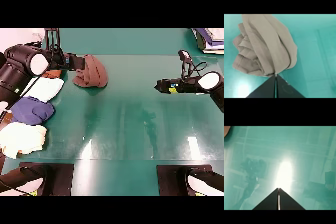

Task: Fold the shirts.

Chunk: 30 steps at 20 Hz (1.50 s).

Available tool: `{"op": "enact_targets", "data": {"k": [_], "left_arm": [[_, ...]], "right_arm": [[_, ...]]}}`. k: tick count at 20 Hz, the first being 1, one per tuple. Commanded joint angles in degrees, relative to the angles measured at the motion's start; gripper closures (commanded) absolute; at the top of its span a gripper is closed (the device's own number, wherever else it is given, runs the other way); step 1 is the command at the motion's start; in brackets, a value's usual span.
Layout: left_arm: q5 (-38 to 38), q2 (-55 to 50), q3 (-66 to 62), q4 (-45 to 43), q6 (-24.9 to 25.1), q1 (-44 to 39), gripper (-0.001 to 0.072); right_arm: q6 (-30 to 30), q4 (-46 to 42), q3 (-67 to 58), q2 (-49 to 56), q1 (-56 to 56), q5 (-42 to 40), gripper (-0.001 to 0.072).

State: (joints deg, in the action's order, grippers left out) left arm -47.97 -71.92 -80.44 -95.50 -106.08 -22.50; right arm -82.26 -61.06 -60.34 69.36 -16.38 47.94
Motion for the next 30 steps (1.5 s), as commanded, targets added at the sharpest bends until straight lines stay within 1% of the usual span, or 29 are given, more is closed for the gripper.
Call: {"op": "enact_targets", "data": {"k": [1, 13, 19, 24, 26, 27, 28, 30], "left_arm": [[0.00, -0.02, 0.00, -0.02, 0.02, 0.04, 0.0683], [0.00, -0.02, 0.00, -0.02, 0.02, 0.04, 0.0683], [0.15, -0.02, 0.00, 0.00, 0.02, 0.04, 0.0683], [3.06, -0.02, 0.00, 0.04, 0.02, 0.04, 0.0683], [4.22, -0.02, 0.00, -0.02, 0.04, 0.04, 0.0683], [4.72, -0.02, 0.00, -0.07, 0.09, 0.04, 0.0683], [5.27, -0.02, 0.00, -0.15, 0.24, 0.04, 0.0683], [5.99, -0.04, 0.00, -0.28, 3.30, 0.04, 0.0683]], "right_arm": [[0.00, 0.00, -0.02, 0.02, -0.07, 0.02, 0.0695], [0.00, 0.00, -0.02, 0.02, -0.07, 0.02, 0.0695], [0.00, -0.04, -0.02, 0.02, 3.34, -0.04, 0.0695], [-0.11, 0.15, -0.02, 0.02, 7.56, -5.49, 0.0694], [-0.68, 0.09, -0.02, 0.02, 7.67, -8.02, 0.0695], [-0.70, 0.11, -0.04, 0.02, 7.67, -7.96, 0.0695], [-0.74, 0.11, -0.04, 0.00, 7.67, -6.71, 0.0695], [-0.76, 0.13, -0.04, 0.00, 7.67, -5.40, 0.0695]]}}
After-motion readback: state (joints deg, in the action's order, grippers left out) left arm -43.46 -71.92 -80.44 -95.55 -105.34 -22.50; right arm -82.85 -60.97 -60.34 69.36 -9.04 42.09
